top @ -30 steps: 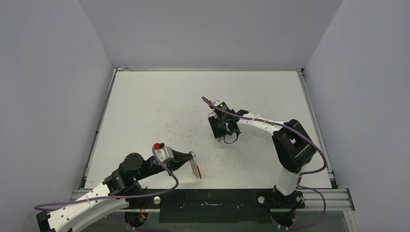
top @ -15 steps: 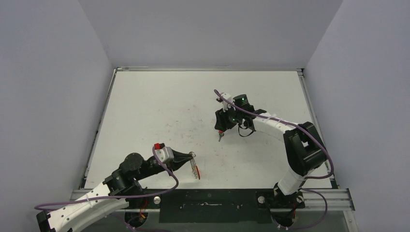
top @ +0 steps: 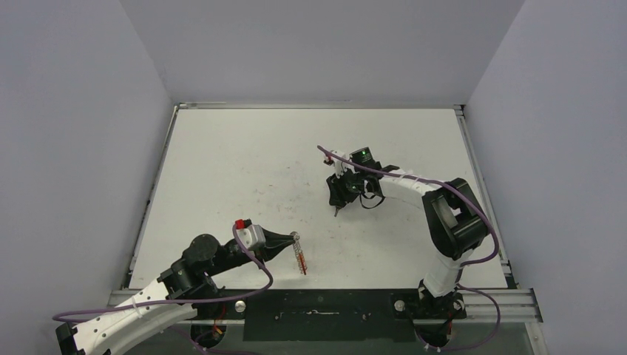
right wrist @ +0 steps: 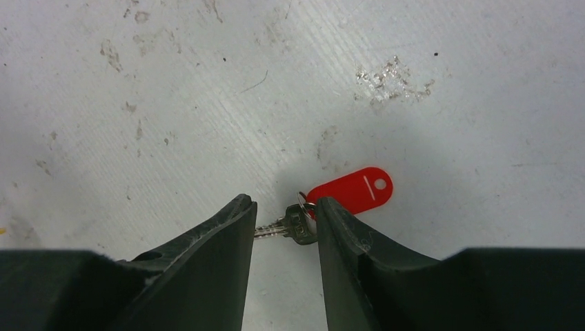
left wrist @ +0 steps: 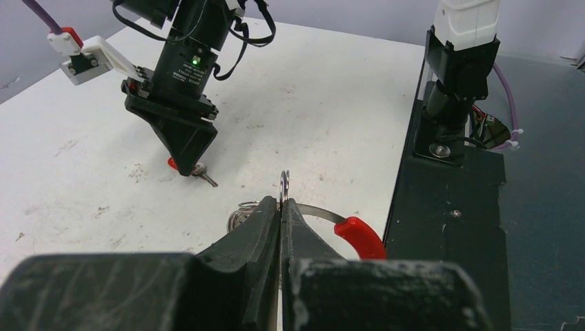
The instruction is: Put the keys on the keyring
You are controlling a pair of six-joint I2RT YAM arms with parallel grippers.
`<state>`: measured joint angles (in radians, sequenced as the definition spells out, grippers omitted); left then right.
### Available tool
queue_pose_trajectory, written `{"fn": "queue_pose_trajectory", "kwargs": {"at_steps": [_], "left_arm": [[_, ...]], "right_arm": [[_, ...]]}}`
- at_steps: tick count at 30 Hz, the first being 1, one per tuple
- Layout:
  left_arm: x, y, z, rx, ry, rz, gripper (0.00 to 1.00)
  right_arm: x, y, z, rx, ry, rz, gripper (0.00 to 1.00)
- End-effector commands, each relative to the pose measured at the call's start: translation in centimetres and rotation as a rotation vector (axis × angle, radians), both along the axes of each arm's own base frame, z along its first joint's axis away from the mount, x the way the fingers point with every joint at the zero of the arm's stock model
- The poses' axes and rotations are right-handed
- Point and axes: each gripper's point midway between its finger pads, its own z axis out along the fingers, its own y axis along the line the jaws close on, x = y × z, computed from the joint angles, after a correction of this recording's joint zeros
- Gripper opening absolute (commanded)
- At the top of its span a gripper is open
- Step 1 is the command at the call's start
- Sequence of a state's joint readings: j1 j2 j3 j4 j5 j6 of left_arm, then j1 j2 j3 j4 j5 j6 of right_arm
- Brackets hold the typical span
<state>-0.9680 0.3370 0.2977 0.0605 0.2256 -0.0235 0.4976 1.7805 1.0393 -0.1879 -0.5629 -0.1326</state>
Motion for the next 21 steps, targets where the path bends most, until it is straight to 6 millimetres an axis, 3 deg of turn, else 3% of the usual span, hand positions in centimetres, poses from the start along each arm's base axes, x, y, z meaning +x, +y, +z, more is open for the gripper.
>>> {"fn": "queue_pose_trajectory", "kwargs": {"at_steps": [1,7,11,16,21], "left_arm": [[-0.2,-0.3,2.3,-0.071,-0.049,-0.020,0.00],[-0.2,-0.3,2.4,-0.074,-0.052,-0.018,0.00],[-0.2,-0.3,2.4,-0.073,-0.051,-0.019,0.00],[-0.2,-0.3,2.4,-0.074,-0.050,-0.018,0.00],[-0.2,-0.3,2.3,-0.074,-0.049,-0.017,0.00]], "right_arm": [[0.2,-0.2,-0.1,-0.074,-0.042,0.023,0.38],[-0.1,-0.3,-1.1,-0.137,-0.029,0.032,0.28],[0.0,-0.5,-1.1,-0.156,-0.041,0.028,0.08],[0.5,-1.0,-0.2,-0.176,-0.079,0.005,0.01],[0.4,-0.9,1.0,-0.186,-0.130,0.009,0.00]]}}
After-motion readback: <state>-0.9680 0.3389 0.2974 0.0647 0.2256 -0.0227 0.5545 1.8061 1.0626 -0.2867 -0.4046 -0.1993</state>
